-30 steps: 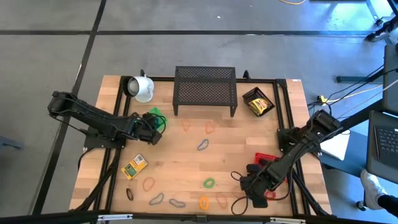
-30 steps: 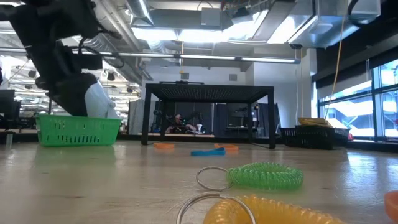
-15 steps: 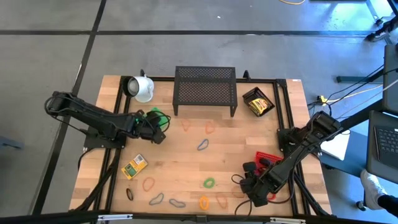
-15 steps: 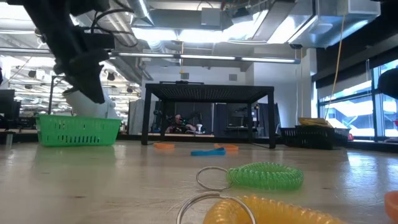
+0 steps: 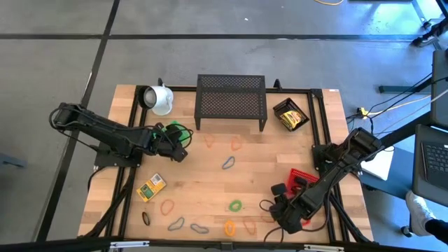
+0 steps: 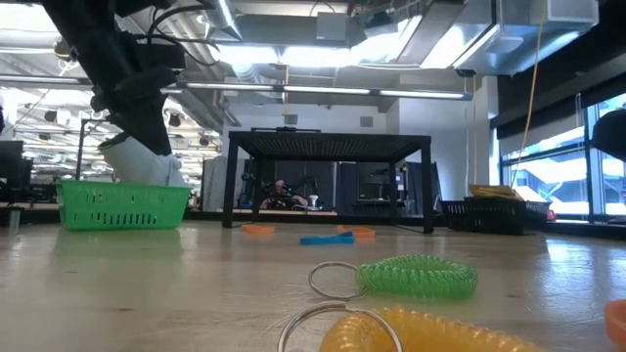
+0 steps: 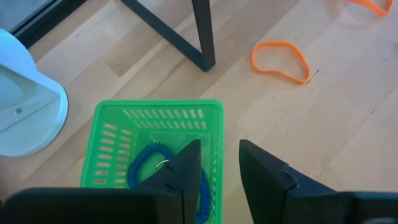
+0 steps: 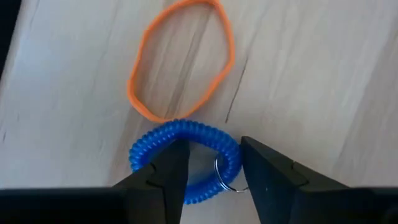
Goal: Pick & Place Office Desk Supplies
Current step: Put the blue spring keychain into the green bin
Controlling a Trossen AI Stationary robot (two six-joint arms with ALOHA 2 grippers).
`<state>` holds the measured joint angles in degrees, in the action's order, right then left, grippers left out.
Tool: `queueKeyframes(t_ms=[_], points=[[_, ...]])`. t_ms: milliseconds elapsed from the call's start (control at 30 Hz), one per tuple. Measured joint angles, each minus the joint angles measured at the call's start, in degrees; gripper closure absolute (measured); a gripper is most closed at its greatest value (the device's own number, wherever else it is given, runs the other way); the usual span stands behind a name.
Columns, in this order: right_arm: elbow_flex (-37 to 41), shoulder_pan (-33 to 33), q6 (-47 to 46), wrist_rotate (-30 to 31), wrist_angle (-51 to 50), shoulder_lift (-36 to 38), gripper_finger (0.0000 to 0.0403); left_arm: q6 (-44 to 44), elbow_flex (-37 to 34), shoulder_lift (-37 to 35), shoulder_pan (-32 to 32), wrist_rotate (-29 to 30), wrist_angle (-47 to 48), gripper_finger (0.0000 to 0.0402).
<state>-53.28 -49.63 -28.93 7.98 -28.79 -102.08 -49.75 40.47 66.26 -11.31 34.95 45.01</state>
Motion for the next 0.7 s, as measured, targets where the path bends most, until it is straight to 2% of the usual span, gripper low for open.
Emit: queueKeyframes(t_ms=[200, 567, 700], points=[[0.0, 0.0, 0.7, 1.2, 0.2, 0.9, 0.0268, 0.0, 0.0, 0.0, 0.0, 0.0, 0.0, 0.0309], [-3.1, 0.0, 2.6, 1.2, -1.2, 0.8, 0.0375, 0.0, 0.0, 0.0, 0.0, 0.0, 0.0, 0.0323], [-6.1, 0.1, 4.2, -0.8, -4.8, 0.8, 0.0388, 0.0, 0.0, 0.0, 0.0, 0.0, 0.0, 0.0325]])
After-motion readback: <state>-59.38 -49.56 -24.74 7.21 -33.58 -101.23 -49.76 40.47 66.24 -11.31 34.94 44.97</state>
